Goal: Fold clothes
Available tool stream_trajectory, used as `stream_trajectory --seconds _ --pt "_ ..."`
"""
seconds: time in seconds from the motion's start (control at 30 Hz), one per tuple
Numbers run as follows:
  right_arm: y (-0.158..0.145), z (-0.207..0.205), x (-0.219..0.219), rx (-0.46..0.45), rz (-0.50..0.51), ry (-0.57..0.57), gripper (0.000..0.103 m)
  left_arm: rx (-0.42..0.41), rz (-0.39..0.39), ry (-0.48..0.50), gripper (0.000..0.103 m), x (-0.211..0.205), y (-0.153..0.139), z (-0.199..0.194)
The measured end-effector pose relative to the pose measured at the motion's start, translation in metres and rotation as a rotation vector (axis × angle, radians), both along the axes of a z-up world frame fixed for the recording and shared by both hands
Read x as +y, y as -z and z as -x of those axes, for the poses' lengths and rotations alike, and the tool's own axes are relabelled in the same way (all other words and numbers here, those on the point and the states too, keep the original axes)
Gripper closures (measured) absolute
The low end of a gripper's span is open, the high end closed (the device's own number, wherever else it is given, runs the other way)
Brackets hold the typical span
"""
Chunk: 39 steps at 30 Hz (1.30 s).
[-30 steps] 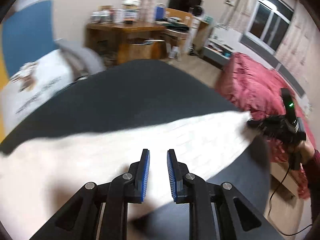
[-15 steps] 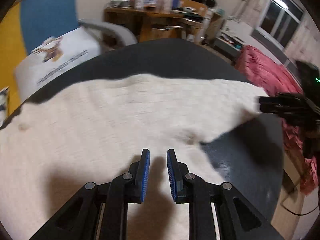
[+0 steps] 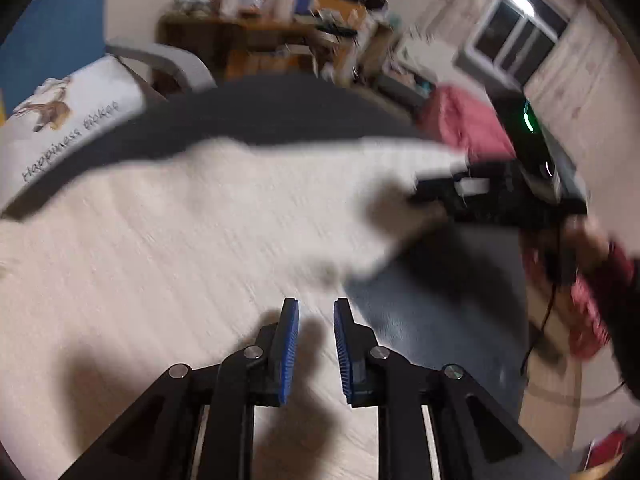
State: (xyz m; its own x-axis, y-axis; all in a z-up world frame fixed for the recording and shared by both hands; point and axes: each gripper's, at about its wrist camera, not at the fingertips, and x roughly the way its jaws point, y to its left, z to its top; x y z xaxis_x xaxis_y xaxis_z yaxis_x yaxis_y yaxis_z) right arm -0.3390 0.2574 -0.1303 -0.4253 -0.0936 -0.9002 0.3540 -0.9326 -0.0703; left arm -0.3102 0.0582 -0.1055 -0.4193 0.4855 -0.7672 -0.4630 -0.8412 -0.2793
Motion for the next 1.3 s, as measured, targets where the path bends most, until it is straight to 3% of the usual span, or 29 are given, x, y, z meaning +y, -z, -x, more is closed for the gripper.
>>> stream_trajectory --seconds 0.1,0.17,0.23,0.37,0.43,0.53,0.57,0.67,0.73,0.8,0.87,0.93,1.03,1.13,1.3 --pt "-0.019 0.005 -0.006 0.020 0.170 -0.028 0.074 0.036 0.026 -0.071 0.085 -0.018 -0.008 0.034" --pt "-0.024 0.011 -0.017 0.044 0.204 -0.055 0.074 0.029 0.051 -0.070 0.088 -0.023 -0.007 0.059" --pt "-0.020 0.022 -0.029 0.041 0.197 -0.068 0.073 0.009 0.116 0.012 0.088 -0.010 -0.001 0.076" --pt "0.004 0.039 -0.054 0.035 0.107 -0.056 0.073 0.046 0.281 0.123 0.088 0.024 0.015 0.087" --pt "0.007 0.042 -0.055 0.072 0.060 -0.043 0.073 0.052 0.321 0.045 0.085 0.023 0.027 0.093" --pt "0.011 0.036 -0.054 0.114 0.041 0.029 0.072 0.053 0.202 -0.140 0.085 0.011 0.033 0.094" --pt "0.012 0.032 -0.053 0.132 0.037 0.045 0.072 0.070 0.196 -0.167 0.085 0.010 0.035 0.090" --pt "0.015 0.021 -0.051 0.177 0.024 0.077 0.072 0.126 0.277 -0.168 0.086 0.025 0.034 0.083" --pt "0.012 0.023 -0.048 0.160 0.043 0.068 0.069 0.099 0.246 -0.148 0.087 0.025 0.027 0.085" --pt "0.001 0.024 -0.035 0.092 0.159 0.067 0.069 0.102 0.222 -0.126 0.087 0.026 0.016 0.081" --pt "-0.019 0.015 -0.007 0.107 0.244 0.086 0.069 0.150 0.226 -0.104 0.087 0.028 0.005 0.078" --pt "-0.034 0.008 0.032 0.127 0.226 0.145 0.069 0.162 0.189 -0.080 0.087 0.031 -0.002 0.071" --pt "-0.036 0.006 0.100 0.108 0.133 0.280 0.069 0.156 0.199 -0.048 0.087 0.050 -0.002 0.079" --pt "-0.017 0.008 0.155 0.021 0.078 0.386 0.069 0.108 0.297 -0.025 0.086 0.073 0.012 0.089" --pt "-0.009 -0.018 0.177 0.088 0.089 0.335 0.069 0.058 0.295 -0.068 0.085 0.073 0.023 0.096"
